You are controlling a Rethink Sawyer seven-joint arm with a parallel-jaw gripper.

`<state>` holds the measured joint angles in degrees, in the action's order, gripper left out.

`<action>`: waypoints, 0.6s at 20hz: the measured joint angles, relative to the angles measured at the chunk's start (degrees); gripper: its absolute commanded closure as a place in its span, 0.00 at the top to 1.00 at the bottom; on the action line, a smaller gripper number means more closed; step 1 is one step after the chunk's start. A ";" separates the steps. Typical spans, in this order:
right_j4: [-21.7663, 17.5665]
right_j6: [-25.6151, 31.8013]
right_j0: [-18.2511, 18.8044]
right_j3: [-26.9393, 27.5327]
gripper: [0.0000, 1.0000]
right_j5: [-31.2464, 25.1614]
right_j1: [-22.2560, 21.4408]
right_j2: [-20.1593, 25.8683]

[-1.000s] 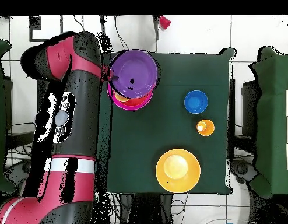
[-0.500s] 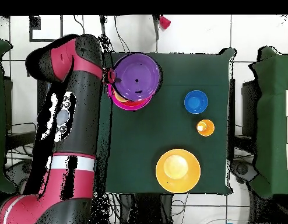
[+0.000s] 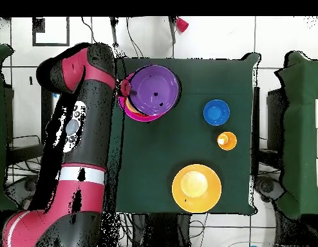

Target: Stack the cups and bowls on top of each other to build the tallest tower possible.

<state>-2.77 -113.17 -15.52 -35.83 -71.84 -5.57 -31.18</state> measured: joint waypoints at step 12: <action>0.01 -0.32 -0.26 0.01 0.00 0.04 1.67 -1.21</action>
<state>-2.77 -113.49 -15.78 -35.82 -71.81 -3.90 -32.39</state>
